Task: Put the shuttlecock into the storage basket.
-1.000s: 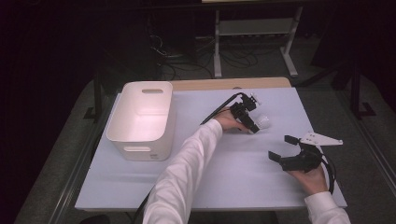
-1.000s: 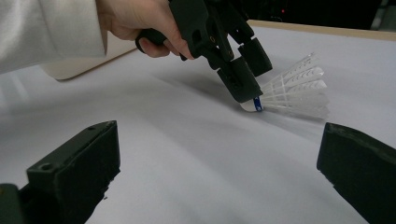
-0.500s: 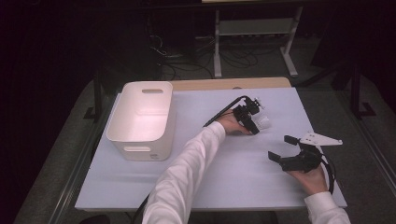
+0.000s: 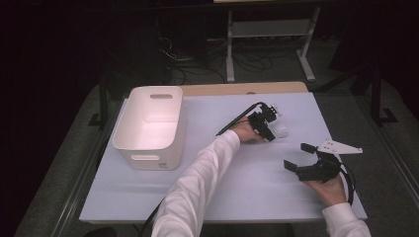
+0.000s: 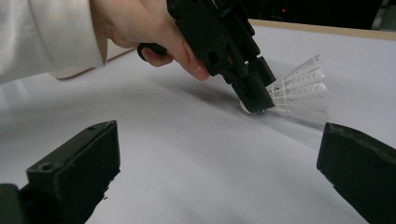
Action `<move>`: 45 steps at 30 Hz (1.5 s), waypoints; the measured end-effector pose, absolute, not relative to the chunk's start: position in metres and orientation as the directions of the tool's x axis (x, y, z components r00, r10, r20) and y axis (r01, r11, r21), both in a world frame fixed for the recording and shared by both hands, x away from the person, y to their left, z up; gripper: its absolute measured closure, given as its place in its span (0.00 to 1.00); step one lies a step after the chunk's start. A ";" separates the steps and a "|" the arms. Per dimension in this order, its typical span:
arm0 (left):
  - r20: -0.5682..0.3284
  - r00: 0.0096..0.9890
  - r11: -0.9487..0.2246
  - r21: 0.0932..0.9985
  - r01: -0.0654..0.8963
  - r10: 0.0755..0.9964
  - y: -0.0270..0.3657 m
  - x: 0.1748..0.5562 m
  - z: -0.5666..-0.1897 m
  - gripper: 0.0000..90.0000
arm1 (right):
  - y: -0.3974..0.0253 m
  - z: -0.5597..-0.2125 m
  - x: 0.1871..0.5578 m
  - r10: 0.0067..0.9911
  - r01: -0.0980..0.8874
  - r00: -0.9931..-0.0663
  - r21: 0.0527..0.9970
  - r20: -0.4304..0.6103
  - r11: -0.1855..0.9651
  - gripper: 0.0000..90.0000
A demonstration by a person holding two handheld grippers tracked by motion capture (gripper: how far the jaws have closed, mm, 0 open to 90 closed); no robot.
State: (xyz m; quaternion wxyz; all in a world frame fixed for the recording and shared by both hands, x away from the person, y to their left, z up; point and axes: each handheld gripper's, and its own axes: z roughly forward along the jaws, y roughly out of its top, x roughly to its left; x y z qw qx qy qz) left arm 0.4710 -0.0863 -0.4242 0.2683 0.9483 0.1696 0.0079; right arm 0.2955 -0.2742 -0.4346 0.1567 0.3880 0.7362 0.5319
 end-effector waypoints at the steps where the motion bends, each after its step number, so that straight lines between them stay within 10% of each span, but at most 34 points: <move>1: -0.075 0.941 -0.796 0.515 0.319 0.329 -0.086 0.471 -0.424 0.68 | -0.274 -0.435 0.296 0.738 0.403 -0.650 0.905 0.181 0.133 0.00; 45: -0.068 0.935 -0.693 0.654 0.305 0.348 -0.059 0.464 -0.389 0.72 | -0.274 -0.435 0.296 0.737 0.400 -0.652 0.906 0.177 0.136 0.00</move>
